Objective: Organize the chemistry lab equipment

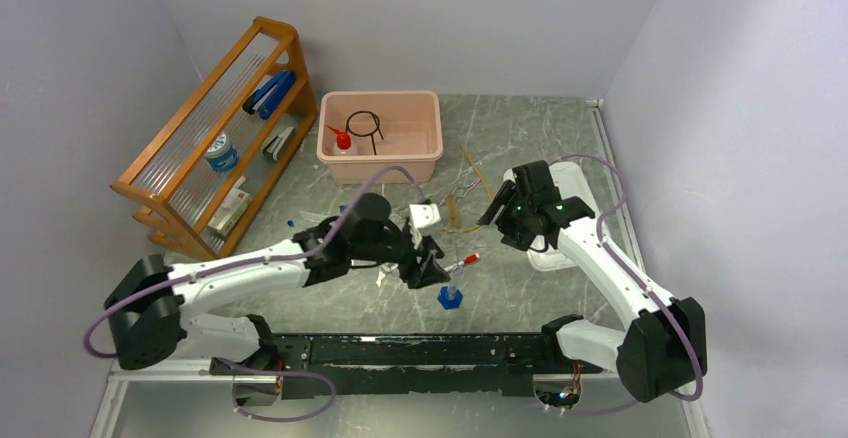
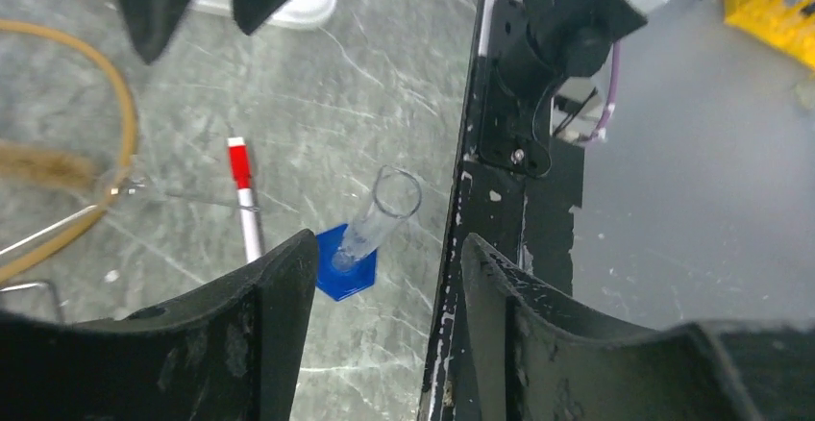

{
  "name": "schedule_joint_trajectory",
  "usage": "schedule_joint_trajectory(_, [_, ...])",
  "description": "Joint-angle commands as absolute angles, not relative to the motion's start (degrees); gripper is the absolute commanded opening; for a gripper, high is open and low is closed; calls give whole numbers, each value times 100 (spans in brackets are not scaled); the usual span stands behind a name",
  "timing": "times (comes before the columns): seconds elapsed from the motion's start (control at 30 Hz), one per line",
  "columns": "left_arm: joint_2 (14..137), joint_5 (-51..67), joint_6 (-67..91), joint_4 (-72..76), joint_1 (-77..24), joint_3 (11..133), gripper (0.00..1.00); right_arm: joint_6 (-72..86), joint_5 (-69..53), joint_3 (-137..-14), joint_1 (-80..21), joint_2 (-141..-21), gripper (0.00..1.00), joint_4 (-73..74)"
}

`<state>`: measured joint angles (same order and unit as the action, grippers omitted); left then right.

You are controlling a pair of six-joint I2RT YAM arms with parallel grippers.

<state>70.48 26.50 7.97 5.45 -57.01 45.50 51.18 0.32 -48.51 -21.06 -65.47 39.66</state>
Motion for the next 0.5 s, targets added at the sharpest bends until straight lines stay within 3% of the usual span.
schedule_joint_trajectory(0.0, [7583,2260,226,1300,-6312,4663,60,5077,-579,-4624,-1813,-6628,70,3420])
schedule_joint_trajectory(0.17, [8090,1875,-350,1613,-6652,4647,58,5061,-685,-4341,-1721,-6535,70,3191])
schedule_joint_trajectory(0.47, [8577,1530,-945,2451,-6812,4580,46,4968,-640,-4247,-1625,-6450,70,3116])
